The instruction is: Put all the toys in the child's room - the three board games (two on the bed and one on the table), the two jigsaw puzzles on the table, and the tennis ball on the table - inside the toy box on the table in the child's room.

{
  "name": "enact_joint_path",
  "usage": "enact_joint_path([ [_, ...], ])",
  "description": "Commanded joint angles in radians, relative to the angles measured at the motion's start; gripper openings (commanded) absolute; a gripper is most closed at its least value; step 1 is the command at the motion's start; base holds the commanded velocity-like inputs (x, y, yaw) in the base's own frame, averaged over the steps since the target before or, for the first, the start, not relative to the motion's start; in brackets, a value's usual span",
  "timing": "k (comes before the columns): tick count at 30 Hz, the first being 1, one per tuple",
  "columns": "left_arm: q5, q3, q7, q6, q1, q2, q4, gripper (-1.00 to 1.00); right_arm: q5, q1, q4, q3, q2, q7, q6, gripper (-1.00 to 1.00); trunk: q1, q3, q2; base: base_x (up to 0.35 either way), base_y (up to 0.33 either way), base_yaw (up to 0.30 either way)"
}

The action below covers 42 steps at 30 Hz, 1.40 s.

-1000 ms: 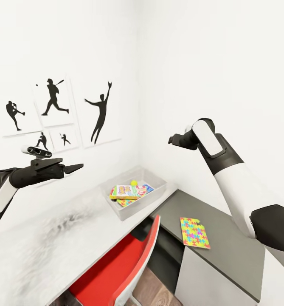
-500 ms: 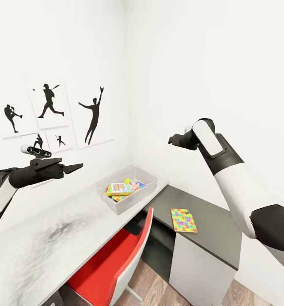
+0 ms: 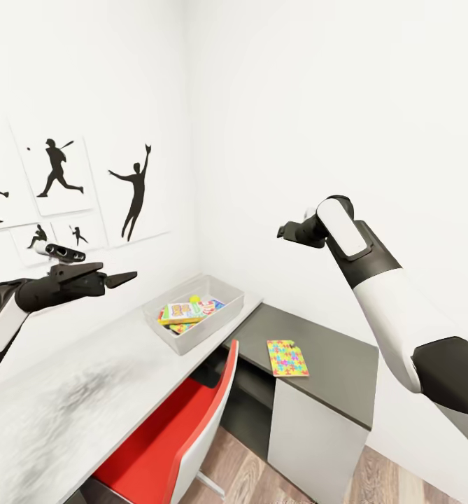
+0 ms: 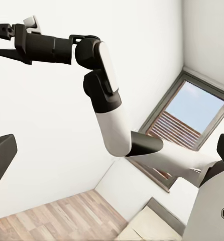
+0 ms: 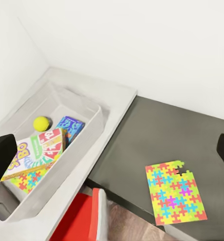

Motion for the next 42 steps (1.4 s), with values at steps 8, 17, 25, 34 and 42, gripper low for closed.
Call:
enact_joint_path([
  [8,0.002,-0.003,-0.002,0.011,0.001,0.000,0.001,1.00,-0.010,0.001,0.000,0.004,-0.002,-0.010,0.000,1.00,0.000,0.002,-0.001,-0.035,0.069,-0.276],
  [17,0.002,-0.004,-0.002,0.010,0.002,0.000,0.001,1.00,-0.010,0.001,0.002,0.004,-0.003,-0.010,0.002,1.00,0.000,0.007,-0.001,-0.036,0.048,-0.281],
  [25,-0.001,-0.004,-0.001,0.010,0.002,-0.001,0.001,1.00,-0.010,0.002,0.028,0.004,-0.003,-0.009,0.002,1.00,0.000,0.010,-0.001,-0.122,0.089,-0.281],
  [34,-0.001,-0.004,0.000,0.009,0.007,-0.003,0.001,1.00,-0.010,0.018,0.043,0.003,-0.004,-0.008,0.002,1.00,0.000,0.015,-0.001,-0.013,0.009,-0.281],
  [42,-0.001,-0.005,0.000,-0.004,0.018,-0.006,0.003,1.00,-0.009,0.065,0.045,-0.002,-0.006,-0.008,0.002,1.00,0.000,0.019,-0.001,-0.001,0.000,-0.281],
])
